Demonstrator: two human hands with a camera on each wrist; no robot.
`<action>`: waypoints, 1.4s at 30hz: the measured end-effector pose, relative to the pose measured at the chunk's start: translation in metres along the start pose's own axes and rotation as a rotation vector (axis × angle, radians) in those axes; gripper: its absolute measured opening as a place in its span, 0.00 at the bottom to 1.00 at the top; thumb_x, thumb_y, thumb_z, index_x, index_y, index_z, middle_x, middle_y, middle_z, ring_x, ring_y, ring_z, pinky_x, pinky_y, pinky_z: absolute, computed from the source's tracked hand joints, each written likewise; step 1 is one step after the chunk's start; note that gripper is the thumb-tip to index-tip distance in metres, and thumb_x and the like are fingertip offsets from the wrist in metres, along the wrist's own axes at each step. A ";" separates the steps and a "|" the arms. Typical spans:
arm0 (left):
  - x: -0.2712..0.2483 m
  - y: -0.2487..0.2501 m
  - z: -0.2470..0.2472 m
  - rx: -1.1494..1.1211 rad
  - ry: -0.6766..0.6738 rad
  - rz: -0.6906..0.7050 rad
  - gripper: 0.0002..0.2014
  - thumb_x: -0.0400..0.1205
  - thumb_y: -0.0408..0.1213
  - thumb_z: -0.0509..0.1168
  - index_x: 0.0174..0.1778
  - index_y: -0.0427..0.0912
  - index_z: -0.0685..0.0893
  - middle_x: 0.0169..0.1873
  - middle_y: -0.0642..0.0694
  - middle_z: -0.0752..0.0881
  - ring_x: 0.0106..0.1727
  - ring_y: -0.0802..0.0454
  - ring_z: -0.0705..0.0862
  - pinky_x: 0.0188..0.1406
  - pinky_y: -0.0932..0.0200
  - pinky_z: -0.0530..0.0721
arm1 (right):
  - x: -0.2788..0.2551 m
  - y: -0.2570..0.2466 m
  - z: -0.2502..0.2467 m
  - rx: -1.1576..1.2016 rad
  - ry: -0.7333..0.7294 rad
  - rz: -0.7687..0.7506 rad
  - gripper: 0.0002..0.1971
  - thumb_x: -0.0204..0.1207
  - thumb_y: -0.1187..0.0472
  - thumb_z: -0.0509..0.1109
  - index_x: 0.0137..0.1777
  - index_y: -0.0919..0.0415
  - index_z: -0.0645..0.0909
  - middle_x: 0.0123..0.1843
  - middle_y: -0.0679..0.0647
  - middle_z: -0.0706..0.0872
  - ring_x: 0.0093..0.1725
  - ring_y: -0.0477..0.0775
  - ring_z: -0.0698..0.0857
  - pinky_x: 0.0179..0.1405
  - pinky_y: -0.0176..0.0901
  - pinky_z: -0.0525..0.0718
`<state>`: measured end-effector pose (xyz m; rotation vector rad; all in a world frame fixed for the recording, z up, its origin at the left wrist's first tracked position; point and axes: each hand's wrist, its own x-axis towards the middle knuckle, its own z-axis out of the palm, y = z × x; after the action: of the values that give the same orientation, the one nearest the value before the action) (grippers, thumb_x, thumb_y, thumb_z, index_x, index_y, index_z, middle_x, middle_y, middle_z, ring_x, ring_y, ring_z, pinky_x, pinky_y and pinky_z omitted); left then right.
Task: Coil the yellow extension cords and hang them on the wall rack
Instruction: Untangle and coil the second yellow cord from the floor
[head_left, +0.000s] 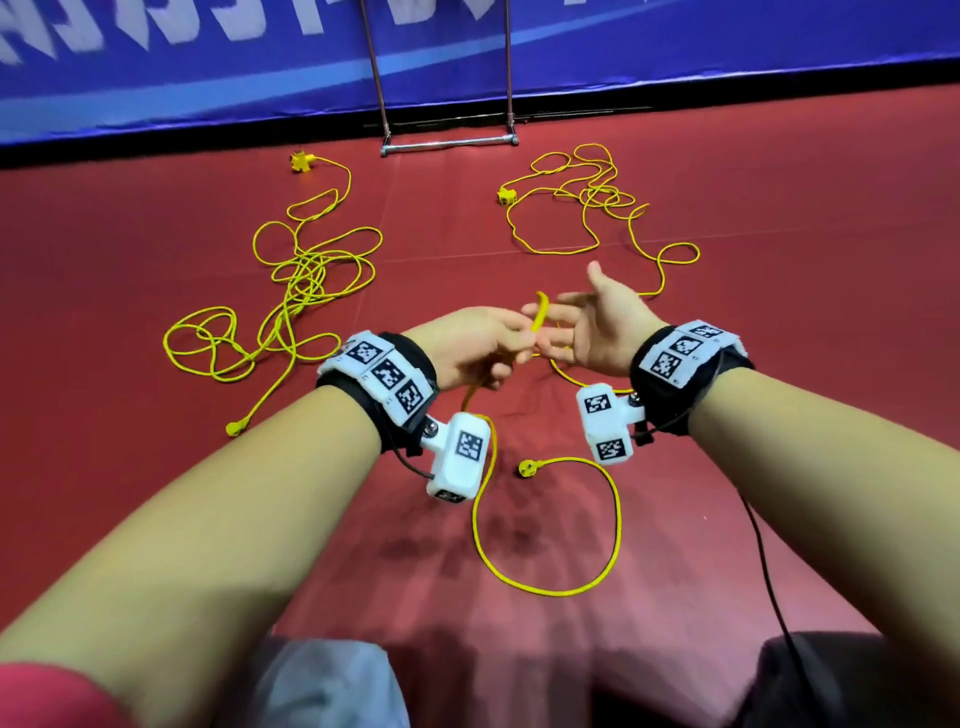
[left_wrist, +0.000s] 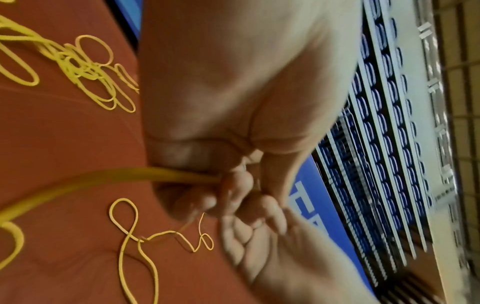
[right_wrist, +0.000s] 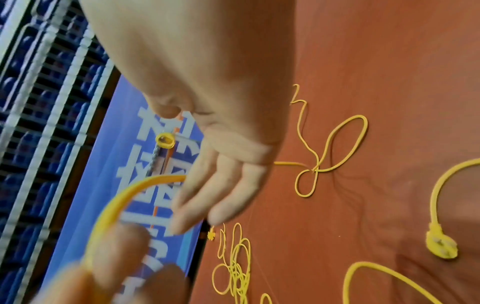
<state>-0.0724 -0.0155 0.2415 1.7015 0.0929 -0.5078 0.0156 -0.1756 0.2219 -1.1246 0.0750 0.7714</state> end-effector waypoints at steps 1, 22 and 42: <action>0.000 -0.003 0.004 0.079 -0.063 -0.020 0.09 0.88 0.31 0.57 0.46 0.42 0.81 0.28 0.49 0.74 0.21 0.56 0.67 0.28 0.60 0.68 | -0.001 -0.003 -0.001 0.068 0.032 -0.023 0.23 0.86 0.37 0.46 0.57 0.58 0.67 0.42 0.62 0.91 0.37 0.62 0.91 0.41 0.51 0.84; 0.002 0.000 -0.028 -0.566 0.337 -0.114 0.20 0.88 0.50 0.52 0.57 0.36 0.79 0.46 0.40 0.90 0.47 0.44 0.88 0.51 0.48 0.83 | -0.004 0.024 0.011 -0.778 -0.245 -0.096 0.20 0.81 0.80 0.60 0.65 0.62 0.83 0.34 0.57 0.85 0.32 0.52 0.84 0.43 0.42 0.81; -0.007 -0.003 0.002 0.113 -0.120 -0.116 0.09 0.85 0.24 0.60 0.51 0.35 0.85 0.32 0.45 0.83 0.24 0.54 0.78 0.32 0.59 0.80 | 0.012 -0.002 0.001 0.041 0.223 -0.029 0.15 0.90 0.56 0.48 0.55 0.62 0.75 0.38 0.55 0.86 0.33 0.53 0.89 0.32 0.38 0.83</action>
<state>-0.0803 -0.0154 0.2417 1.7790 0.0773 -0.7119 0.0252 -0.1693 0.2191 -1.1668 0.2600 0.6142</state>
